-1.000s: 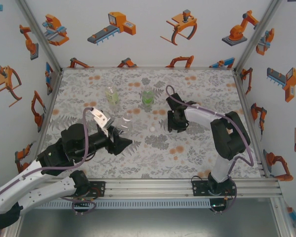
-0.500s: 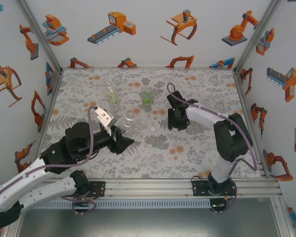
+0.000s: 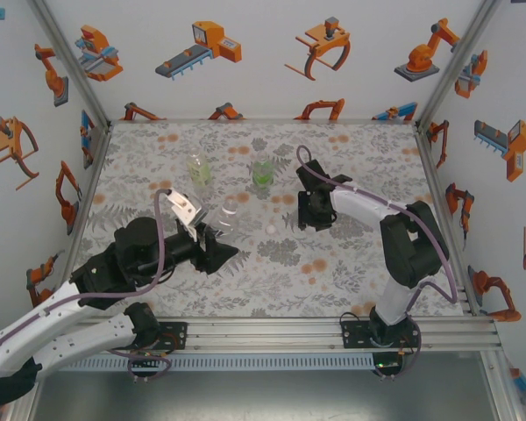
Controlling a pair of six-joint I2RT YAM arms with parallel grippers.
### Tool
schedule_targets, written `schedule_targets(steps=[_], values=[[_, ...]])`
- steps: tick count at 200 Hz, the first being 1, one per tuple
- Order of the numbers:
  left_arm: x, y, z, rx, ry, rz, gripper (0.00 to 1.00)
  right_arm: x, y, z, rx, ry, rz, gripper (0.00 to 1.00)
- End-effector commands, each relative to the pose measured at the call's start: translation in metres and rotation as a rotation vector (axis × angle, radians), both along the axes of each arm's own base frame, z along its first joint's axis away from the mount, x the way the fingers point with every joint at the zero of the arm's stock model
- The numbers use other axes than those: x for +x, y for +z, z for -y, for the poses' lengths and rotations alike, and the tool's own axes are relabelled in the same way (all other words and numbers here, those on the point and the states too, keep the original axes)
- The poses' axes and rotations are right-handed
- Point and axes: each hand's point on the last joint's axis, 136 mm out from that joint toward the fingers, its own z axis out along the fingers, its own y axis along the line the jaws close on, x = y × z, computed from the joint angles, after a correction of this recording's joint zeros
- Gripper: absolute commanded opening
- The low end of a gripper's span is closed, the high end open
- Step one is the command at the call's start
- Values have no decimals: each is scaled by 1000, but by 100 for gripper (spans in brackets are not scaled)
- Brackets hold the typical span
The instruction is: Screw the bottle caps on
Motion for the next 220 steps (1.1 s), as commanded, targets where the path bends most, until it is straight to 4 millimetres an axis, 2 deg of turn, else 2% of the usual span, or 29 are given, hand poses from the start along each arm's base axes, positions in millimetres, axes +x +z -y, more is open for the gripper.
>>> schedule_targets(steps=[1, 76, 145, 220], values=[[0, 15, -2, -53, 5, 17, 0, 7, 7, -1, -4, 0, 20, 46], [0, 12, -5, -51, 12, 17, 0, 8, -3, -2, -7, 1, 2, 45], [1, 11, -5, -49, 17, 17, 0, 11, 1, -4, -1, 0, 15, 44], [1, 10, -6, -46, 20, 18, 0, 8, -10, -3, -15, 0, -10, 44]])
